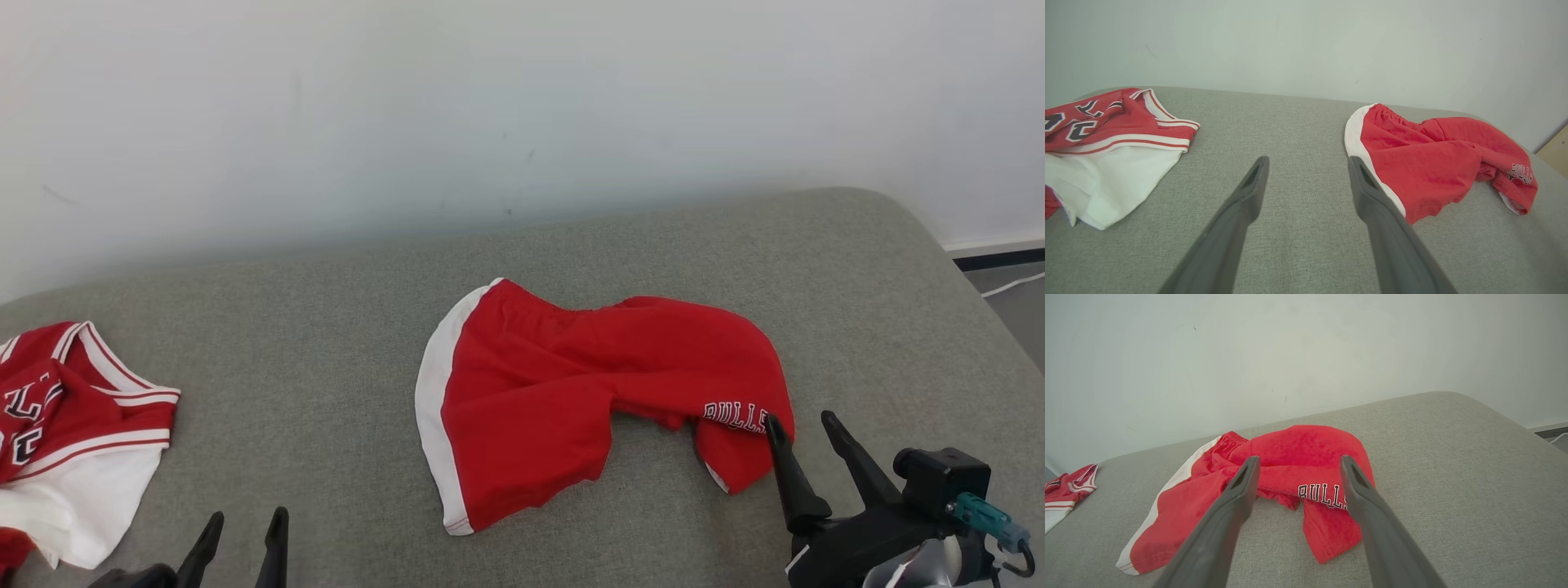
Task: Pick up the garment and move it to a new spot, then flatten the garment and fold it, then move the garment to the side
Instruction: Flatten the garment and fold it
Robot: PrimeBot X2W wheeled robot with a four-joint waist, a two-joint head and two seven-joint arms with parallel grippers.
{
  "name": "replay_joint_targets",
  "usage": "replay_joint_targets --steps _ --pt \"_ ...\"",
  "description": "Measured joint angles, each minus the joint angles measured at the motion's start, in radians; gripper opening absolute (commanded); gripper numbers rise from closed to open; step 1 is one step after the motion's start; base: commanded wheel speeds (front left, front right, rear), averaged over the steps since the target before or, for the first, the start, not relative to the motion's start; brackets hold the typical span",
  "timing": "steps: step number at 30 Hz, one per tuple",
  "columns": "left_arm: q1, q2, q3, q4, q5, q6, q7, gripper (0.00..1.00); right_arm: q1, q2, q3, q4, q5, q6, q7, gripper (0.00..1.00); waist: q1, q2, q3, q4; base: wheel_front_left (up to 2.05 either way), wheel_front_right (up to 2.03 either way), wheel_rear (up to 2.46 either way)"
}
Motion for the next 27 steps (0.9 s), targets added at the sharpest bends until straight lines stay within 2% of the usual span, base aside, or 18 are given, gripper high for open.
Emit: replay_joint_targets --steps 5,7,12,18,27 --pt "-0.053 0.025 -0.025 0.009 0.005 -0.003 0.074 1.00 -0.001 0.010 0.016 -0.014 0.000 0.003 0.004 1.00 0.0000 0.0000 0.030 -0.016 0.00 0.00 0.00" --pt "-0.102 0.039 -0.034 0.025 0.006 -0.019 0.115 1.00 0.000 0.009 0.015 -0.025 0.000 0.003 0.006 1.00 0.0000 0.0000 0.045 -0.023 0.00 0.00 0.00" --pt "-0.258 0.061 -0.055 0.073 0.032 -0.020 0.223 1.00 -0.011 0.010 0.023 -0.040 -0.002 0.003 0.009 1.00 0.0001 0.0001 0.091 -0.046 0.00 0.00 0.00" --pt "-0.457 0.027 -0.043 0.166 0.029 -0.018 0.350 1.00 -0.040 0.011 0.032 -0.060 -0.011 0.003 0.016 1.00 0.0001 0.0001 0.150 -0.092 0.00 0.00 0.00" --pt "-0.732 -0.012 0.037 0.393 0.035 0.000 0.528 1.00 -0.077 0.032 0.067 -0.063 -0.013 0.019 0.022 1.00 0.0002 0.0001 0.240 -0.180 0.00 0.00 0.00"
